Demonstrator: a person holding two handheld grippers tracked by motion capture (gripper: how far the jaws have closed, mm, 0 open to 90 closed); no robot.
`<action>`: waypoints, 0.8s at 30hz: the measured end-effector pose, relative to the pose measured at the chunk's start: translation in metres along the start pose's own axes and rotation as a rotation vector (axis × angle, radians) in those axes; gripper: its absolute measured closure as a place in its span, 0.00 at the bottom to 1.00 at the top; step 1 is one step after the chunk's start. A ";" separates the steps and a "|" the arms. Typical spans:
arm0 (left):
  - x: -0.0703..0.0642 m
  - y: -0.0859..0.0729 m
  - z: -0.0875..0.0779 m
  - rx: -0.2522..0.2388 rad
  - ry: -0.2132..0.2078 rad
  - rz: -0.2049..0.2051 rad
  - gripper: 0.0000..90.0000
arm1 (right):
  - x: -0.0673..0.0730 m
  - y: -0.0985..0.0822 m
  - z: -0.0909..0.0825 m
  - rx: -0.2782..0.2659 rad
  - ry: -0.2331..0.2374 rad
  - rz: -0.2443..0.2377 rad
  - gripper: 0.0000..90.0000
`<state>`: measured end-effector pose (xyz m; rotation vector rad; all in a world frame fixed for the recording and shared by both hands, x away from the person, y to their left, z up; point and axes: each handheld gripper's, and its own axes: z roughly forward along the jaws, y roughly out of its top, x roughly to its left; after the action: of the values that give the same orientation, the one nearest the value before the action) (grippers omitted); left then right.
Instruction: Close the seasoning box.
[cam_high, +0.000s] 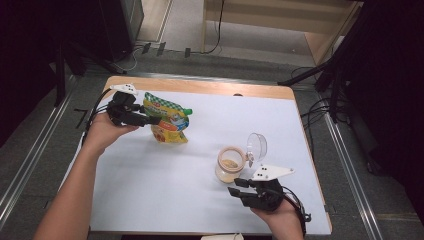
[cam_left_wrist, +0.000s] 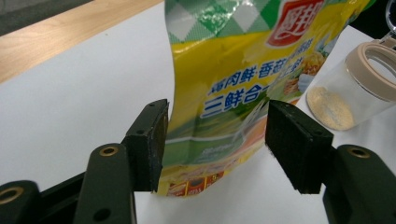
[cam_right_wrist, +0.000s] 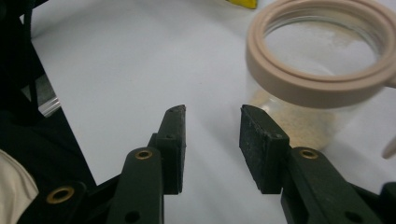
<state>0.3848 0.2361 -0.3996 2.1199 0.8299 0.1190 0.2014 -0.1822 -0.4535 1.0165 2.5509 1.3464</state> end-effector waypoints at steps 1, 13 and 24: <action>-0.001 0.000 0.000 -0.003 0.000 -0.001 0.47 | 0.002 0.001 0.002 0.001 0.007 -0.009 0.70; -0.011 -0.001 -0.005 -0.013 -0.046 -0.013 0.79 | 0.023 0.011 0.021 0.019 0.069 -0.066 0.68; -0.021 0.003 0.000 -0.007 -0.097 -0.041 1.00 | 0.036 0.025 0.040 0.009 0.099 -0.107 0.66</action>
<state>0.3697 0.2221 -0.3931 2.0840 0.8140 -0.0024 0.2005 -0.1229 -0.4504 0.8219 2.6419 1.3909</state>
